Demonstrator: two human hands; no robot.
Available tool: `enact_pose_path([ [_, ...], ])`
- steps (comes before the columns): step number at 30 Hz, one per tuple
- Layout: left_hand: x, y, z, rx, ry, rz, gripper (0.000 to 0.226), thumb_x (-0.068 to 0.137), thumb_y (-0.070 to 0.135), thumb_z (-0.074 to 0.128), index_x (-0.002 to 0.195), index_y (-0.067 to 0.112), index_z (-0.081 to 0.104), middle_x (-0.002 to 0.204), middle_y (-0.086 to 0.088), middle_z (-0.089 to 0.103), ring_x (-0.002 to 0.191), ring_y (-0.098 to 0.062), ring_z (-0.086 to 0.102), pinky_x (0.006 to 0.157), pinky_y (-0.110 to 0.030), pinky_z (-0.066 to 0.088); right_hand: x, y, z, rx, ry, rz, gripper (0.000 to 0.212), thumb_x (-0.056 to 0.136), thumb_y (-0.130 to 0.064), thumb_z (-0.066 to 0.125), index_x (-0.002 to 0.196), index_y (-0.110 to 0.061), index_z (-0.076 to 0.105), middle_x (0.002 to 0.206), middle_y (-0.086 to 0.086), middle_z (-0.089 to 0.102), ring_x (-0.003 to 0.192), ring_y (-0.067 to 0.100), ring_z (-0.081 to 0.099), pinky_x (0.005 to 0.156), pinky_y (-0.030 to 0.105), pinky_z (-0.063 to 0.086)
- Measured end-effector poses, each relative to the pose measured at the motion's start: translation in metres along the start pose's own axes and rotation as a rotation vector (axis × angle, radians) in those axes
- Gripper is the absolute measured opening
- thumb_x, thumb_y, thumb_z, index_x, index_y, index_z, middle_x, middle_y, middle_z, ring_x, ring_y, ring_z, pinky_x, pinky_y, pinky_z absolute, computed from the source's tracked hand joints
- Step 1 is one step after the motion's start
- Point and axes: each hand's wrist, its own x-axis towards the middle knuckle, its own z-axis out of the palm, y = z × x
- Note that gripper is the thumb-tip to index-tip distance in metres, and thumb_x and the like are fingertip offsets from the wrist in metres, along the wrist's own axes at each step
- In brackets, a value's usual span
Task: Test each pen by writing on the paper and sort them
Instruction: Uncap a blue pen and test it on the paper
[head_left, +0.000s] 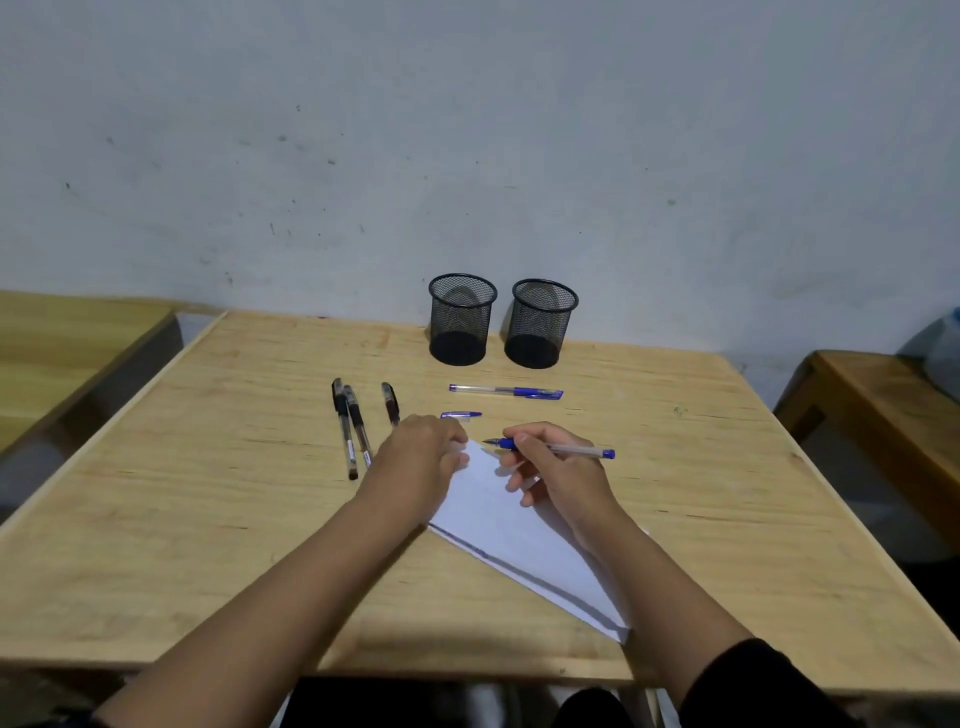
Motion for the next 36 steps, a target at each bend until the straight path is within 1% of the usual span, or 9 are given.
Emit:
enact_pose_path([
  [4,-0.021,0.007,0.007,0.081,-0.064,0.006,0.031,0.087,0.034,0.06,0.112,0.015,0.061,0.107,-0.004,0.064,0.103,-0.02,0.053,0.083,-0.031,0.045,-0.004,0.002,-0.013,-0.022,0.023,0.012,0.016,0.094,-0.01,0.052,0.094,-0.006,0.068,0.072,0.014,0.066,0.057,0.02,0.057,0.047,0.026,0.045],
  [7,-0.025,0.016,0.011,0.071,-0.068,0.008,0.036,0.087,0.036,0.059,0.115,0.015,0.059,0.114,-0.004,0.063,0.111,-0.02,0.049,0.087,-0.031,0.042,-0.008,0.001,-0.025,-0.027,0.029,0.027,0.017,0.094,-0.009,0.051,0.095,-0.003,0.067,0.072,0.016,0.066,0.057,0.022,0.057,0.047,0.027,0.045],
  [11,-0.035,0.024,0.021,0.015,-0.042,0.033,0.037,0.086,0.039,0.059,0.115,0.015,0.059,0.113,-0.002,0.063,0.108,-0.018,0.048,0.083,-0.023,0.037,-0.011,-0.003,-0.04,0.021,0.053,0.05,0.018,0.093,-0.003,0.049,0.099,0.004,0.064,0.073,0.022,0.061,0.055,0.024,0.056,0.043,0.025,0.046],
  [14,-0.044,0.028,0.022,-0.048,0.017,0.037,0.035,0.086,0.038,0.06,0.114,0.015,0.06,0.113,0.0,0.064,0.106,-0.015,0.05,0.08,-0.018,0.031,-0.011,-0.008,-0.04,0.049,0.041,0.05,0.013,0.089,0.002,0.052,0.094,0.005,0.064,0.068,0.019,0.06,0.049,0.02,0.053,0.039,0.023,0.043],
  [19,-0.06,0.021,0.017,-0.099,0.136,0.02,0.036,0.085,0.038,0.062,0.115,0.016,0.061,0.113,0.003,0.065,0.103,-0.012,0.051,0.082,-0.016,0.031,-0.006,-0.013,-0.019,-0.196,0.046,-0.005,0.011,0.084,-0.003,0.059,0.079,-0.01,0.066,0.055,0.002,0.052,0.043,0.005,0.043,0.04,0.015,0.035],
  [24,-0.071,0.011,0.012,-0.075,0.151,-0.012,0.037,0.083,0.039,0.063,0.113,0.017,0.062,0.111,0.003,0.065,0.104,-0.013,0.051,0.082,-0.017,0.031,0.001,-0.008,0.004,-0.233,-0.013,-0.016,0.011,0.084,-0.007,0.058,0.078,-0.01,0.067,0.055,0.001,0.05,0.047,0.007,0.042,0.047,0.018,0.035],
  [30,-0.074,0.009,0.014,-0.073,0.147,-0.006,0.038,0.084,0.04,0.062,0.113,0.015,0.062,0.114,0.003,0.064,0.109,-0.012,0.05,0.084,-0.013,0.029,0.011,0.007,0.019,-0.478,-0.003,-0.093,0.014,0.085,-0.016,0.053,0.076,-0.008,0.06,0.064,0.007,0.056,0.058,0.014,0.048,0.058,0.027,0.04],
  [32,-0.074,0.009,0.014,-0.074,0.144,-0.002,0.038,0.085,0.04,0.061,0.114,0.015,0.062,0.114,0.003,0.063,0.109,-0.011,0.048,0.084,-0.012,0.027,0.01,0.011,0.02,-0.515,0.006,-0.118,0.014,0.085,-0.015,0.053,0.074,-0.009,0.06,0.065,0.005,0.057,0.06,0.014,0.049,0.059,0.025,0.041],
  [36,-0.074,0.008,0.015,-0.068,0.146,0.01,0.037,0.086,0.039,0.06,0.113,0.014,0.062,0.113,0.003,0.063,0.11,-0.011,0.047,0.082,-0.01,0.024,0.007,0.014,0.019,-0.515,0.013,-0.156,0.017,0.086,-0.012,0.051,0.072,-0.006,0.058,0.057,0.002,0.052,0.054,0.01,0.044,0.053,0.016,0.037],
])
